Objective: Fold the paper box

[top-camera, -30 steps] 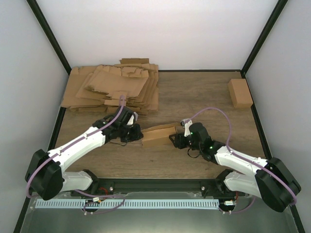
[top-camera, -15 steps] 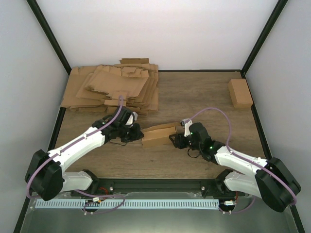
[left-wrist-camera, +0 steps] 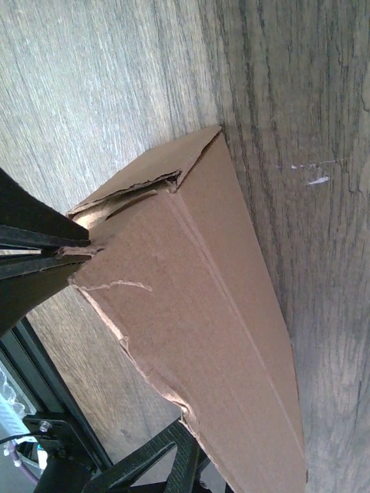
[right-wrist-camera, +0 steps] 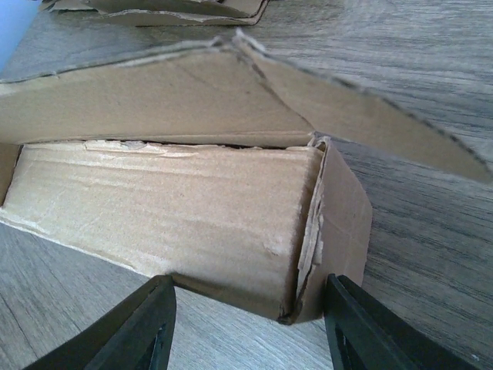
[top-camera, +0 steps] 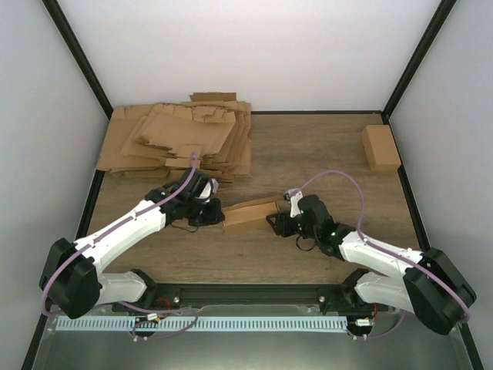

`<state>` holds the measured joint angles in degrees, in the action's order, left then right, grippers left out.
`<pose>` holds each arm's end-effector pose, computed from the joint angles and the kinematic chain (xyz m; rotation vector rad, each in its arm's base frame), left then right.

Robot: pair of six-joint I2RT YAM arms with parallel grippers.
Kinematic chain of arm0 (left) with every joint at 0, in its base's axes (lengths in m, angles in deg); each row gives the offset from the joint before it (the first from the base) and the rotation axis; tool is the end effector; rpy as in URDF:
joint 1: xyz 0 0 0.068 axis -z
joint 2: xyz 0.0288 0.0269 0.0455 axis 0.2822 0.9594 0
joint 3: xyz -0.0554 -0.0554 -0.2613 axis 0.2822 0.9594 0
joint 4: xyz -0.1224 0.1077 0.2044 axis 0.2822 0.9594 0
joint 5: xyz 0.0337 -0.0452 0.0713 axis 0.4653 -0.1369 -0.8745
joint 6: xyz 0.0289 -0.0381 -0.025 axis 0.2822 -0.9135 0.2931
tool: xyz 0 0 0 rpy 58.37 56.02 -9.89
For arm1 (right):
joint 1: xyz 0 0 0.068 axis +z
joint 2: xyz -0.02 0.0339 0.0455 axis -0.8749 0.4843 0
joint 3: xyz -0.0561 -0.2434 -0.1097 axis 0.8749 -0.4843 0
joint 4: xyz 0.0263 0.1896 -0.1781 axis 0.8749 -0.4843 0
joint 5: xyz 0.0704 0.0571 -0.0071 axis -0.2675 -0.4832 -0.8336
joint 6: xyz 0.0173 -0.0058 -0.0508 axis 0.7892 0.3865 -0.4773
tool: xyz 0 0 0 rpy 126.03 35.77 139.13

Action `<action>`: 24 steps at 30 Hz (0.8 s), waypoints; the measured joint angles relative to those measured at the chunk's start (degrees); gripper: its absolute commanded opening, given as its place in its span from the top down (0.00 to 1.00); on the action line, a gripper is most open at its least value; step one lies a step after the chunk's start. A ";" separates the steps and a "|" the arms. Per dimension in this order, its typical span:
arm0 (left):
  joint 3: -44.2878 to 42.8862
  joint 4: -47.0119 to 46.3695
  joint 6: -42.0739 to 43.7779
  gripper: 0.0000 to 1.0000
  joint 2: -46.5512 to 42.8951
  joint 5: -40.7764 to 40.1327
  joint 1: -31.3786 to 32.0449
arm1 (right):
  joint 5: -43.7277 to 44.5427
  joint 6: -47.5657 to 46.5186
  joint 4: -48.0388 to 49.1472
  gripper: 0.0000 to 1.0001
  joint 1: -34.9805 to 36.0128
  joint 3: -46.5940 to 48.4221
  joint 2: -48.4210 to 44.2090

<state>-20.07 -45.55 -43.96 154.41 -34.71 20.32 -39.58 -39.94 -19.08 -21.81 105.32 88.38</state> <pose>0.1896 -0.1551 0.2350 0.0901 2.7990 -0.8127 0.1629 0.1404 0.1684 -0.3458 2.2817 0.8031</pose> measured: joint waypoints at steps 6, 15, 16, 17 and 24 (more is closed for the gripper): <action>-0.59 1.77 1.68 0.96 0.00 -0.13 0.02 | 0.20 -0.22 -0.42 0.46 0.17 0.44 0.28; -1.53 4.17 3.82 0.96 0.13 -0.85 0.15 | 0.63 -0.37 -0.83 0.46 0.63 0.81 0.52; -1.73 4.55 4.02 0.96 0.24 -0.94 0.20 | 0.63 -0.37 -0.83 0.46 0.68 0.81 0.52; -1.97 4.96 4.26 0.96 0.39 -1.03 0.22 | 0.66 -0.37 -0.83 0.46 0.68 0.85 0.59; -3.50 7.04 5.62 0.96 1.46 -2.12 0.37 | 0.68 -0.37 -0.72 0.46 0.68 1.11 1.01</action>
<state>-23.57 -38.52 -38.34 155.87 -36.83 20.69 -38.91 -40.31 -19.80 -21.14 106.44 89.38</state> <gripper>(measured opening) 0.041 0.540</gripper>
